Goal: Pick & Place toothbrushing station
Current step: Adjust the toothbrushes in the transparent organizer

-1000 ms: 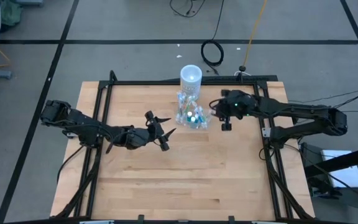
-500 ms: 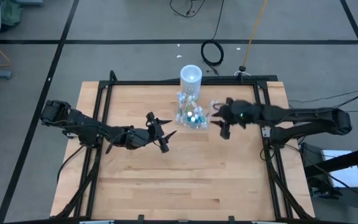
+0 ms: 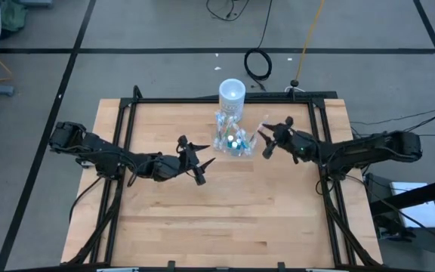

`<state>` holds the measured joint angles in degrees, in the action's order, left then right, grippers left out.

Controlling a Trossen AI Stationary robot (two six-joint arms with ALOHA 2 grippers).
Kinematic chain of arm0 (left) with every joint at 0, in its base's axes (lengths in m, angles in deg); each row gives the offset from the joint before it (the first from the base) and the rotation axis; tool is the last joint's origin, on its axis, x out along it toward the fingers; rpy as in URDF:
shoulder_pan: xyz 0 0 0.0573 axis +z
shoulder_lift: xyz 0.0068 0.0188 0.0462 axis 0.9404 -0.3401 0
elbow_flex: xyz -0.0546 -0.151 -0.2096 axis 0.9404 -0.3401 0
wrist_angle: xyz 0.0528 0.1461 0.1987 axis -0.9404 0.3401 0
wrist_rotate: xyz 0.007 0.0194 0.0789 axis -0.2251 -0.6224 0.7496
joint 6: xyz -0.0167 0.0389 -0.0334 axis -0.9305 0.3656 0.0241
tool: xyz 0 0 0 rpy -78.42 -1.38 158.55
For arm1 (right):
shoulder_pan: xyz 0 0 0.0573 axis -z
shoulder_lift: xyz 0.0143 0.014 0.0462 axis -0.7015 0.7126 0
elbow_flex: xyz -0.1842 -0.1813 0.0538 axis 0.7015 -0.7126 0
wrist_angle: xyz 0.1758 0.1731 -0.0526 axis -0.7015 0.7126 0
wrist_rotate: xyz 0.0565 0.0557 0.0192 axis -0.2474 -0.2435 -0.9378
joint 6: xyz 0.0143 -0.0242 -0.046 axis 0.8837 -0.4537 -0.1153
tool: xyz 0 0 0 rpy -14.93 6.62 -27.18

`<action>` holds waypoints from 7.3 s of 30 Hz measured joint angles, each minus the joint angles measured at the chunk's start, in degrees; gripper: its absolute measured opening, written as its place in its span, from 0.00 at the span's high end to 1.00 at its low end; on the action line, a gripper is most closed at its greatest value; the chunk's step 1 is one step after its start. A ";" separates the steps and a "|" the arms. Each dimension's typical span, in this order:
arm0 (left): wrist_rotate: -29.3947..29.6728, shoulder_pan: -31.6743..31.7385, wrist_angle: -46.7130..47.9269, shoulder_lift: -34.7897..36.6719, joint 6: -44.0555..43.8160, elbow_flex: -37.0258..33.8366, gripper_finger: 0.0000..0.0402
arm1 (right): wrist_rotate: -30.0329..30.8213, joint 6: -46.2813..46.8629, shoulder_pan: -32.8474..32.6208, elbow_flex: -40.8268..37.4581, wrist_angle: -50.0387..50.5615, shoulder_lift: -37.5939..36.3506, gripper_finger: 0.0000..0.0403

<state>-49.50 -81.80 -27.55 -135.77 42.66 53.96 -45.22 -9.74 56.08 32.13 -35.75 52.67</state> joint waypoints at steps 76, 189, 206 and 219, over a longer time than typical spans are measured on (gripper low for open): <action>-1.09 -0.28 -0.43 0.00 1.70 -0.02 0.40 | -5.66 12.28 8.09 -0.82 2.39 0.20 0.67; -19.08 2.51 -1.78 0.00 -0.81 -0.02 0.40 | 39.43 1.27 -18.15 27.19 15.46 0.68 1.00; -19.06 2.51 -0.74 0.00 -1.75 -0.02 0.40 | 37.51 13.21 -18.77 27.09 28.07 1.36 1.00; -19.04 2.56 -0.70 0.00 -1.77 -0.02 0.40 | 34.28 23.54 -15.08 27.05 31.77 9.14 0.98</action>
<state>-68.54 -79.24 -28.25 -135.77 40.89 53.94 -10.94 13.79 41.00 59.18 -3.98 61.81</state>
